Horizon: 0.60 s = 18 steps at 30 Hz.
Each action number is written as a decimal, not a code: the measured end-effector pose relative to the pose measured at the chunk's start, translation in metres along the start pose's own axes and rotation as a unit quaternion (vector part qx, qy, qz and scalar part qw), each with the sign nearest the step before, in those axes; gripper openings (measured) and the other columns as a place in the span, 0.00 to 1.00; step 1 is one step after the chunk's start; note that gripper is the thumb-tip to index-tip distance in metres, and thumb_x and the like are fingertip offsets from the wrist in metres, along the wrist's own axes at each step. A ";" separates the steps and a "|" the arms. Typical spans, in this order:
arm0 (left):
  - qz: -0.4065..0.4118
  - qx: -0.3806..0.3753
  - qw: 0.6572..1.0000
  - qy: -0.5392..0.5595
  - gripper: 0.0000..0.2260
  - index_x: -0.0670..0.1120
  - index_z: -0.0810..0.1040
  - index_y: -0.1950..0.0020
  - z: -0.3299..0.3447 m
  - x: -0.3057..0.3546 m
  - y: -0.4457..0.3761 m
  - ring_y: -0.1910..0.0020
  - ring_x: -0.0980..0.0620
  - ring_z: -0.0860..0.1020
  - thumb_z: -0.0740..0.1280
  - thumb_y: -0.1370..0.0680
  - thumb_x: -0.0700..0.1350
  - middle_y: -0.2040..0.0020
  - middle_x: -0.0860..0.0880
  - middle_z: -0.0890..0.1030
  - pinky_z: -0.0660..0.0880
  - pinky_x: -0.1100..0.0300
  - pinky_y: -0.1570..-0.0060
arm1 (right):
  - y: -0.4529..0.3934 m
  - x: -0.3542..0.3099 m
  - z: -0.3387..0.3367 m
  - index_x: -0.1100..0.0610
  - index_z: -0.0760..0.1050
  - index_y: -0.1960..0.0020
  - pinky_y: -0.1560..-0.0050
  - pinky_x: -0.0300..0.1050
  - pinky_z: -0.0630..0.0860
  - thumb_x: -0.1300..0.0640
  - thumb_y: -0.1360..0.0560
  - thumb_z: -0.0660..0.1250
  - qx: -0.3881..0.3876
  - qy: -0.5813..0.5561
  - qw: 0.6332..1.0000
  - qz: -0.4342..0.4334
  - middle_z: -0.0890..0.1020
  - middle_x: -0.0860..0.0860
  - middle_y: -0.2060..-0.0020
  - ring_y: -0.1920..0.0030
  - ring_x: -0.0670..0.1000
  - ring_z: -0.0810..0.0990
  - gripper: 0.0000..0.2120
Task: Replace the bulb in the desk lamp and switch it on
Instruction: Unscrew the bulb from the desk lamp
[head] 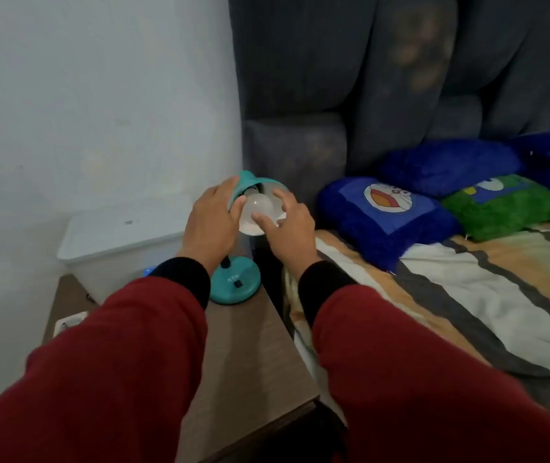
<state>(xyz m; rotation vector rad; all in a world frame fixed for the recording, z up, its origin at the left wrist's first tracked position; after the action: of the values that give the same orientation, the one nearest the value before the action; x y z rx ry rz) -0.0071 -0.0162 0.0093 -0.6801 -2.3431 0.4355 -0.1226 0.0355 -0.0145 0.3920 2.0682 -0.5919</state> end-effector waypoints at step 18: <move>-0.002 0.047 0.985 0.163 0.15 0.49 0.77 0.37 0.021 -0.019 -0.020 0.41 0.64 0.73 0.62 0.21 0.38 0.39 0.51 0.80 0.63 0.86 0.46 | -0.029 0.024 0.039 0.50 0.75 0.35 0.46 0.39 0.74 0.55 0.28 0.72 0.061 -0.141 0.988 0.029 0.77 0.51 0.45 0.53 0.44 0.77 0.22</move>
<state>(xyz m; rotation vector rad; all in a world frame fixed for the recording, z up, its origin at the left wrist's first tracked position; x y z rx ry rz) -0.0159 -0.0464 -0.0066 -0.6481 -2.0023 0.3976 -0.1219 -0.0093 -0.0455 0.4130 1.7505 -0.6998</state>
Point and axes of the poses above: each hand's wrist, its own y-axis away from the middle knuckle, its own z-axis out of the palm, x = y × z, the point moved 2 cm from there along -y, towards the middle knuckle
